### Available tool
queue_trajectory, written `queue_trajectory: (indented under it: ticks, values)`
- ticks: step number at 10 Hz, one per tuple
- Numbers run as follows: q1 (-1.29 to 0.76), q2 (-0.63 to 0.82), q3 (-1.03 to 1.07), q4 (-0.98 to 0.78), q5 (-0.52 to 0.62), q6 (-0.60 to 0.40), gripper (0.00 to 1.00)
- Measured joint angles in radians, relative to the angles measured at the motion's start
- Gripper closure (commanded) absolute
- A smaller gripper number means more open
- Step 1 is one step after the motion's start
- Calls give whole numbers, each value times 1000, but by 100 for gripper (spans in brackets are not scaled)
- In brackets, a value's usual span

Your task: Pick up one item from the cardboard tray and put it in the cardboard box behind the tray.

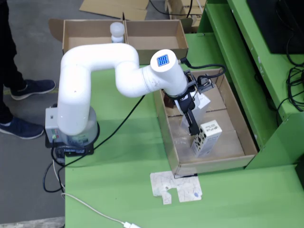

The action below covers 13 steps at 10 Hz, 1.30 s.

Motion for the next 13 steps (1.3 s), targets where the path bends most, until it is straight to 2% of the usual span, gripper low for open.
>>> queue_trajectory:
  ticks: [3,7,13]
  values:
    - [-12,-17,0,40,18,-26,0]
    - [-15,-144,43,117,29,-57,0]
    - [-34,-296,250,43,43,-106,0]
